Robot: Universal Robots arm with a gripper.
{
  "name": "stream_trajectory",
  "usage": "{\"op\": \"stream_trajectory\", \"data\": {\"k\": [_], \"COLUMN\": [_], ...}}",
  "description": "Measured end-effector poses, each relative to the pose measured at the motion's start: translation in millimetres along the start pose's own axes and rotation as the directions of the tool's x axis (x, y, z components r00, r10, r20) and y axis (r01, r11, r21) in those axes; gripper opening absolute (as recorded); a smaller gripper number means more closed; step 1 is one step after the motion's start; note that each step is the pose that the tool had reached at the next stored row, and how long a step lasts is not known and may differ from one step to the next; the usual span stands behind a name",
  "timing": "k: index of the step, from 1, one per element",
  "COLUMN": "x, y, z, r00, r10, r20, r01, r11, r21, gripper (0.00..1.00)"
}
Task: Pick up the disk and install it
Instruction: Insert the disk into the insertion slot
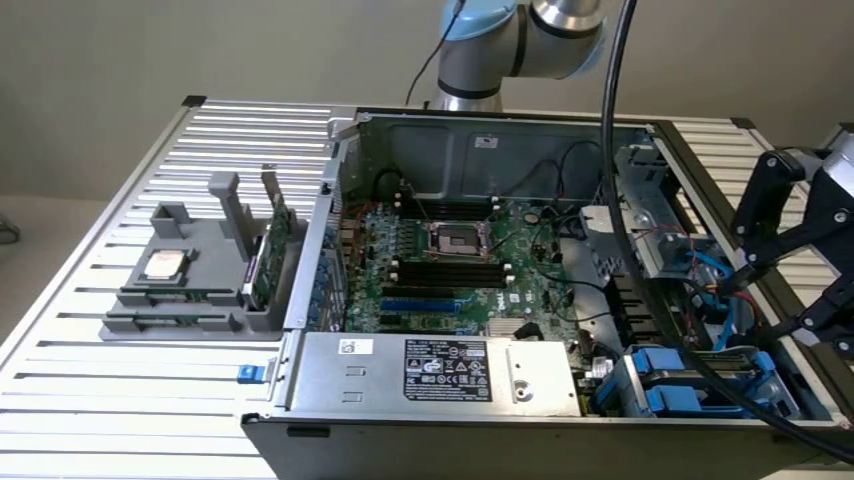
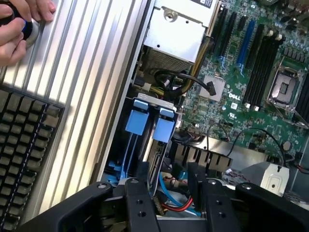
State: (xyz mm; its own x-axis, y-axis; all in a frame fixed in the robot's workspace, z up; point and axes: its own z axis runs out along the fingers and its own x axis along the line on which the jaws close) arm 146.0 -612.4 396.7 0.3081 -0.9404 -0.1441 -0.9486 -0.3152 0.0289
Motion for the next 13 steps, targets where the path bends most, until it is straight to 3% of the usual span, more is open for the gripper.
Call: {"op": "stream_trajectory", "data": {"k": [9,13], "x": [3.4,3.7], "y": [-8.5,-8.7], "z": [4.4,6.2], "r00": [1.0000,0.9980], "r10": [-0.004,0.064], "r20": [0.0000,0.0023], "r01": [0.004,-0.064], "r11": [1.0000,0.9979], "r21": [-0.0009,0.0088], "gripper": [0.45,0.45]}}
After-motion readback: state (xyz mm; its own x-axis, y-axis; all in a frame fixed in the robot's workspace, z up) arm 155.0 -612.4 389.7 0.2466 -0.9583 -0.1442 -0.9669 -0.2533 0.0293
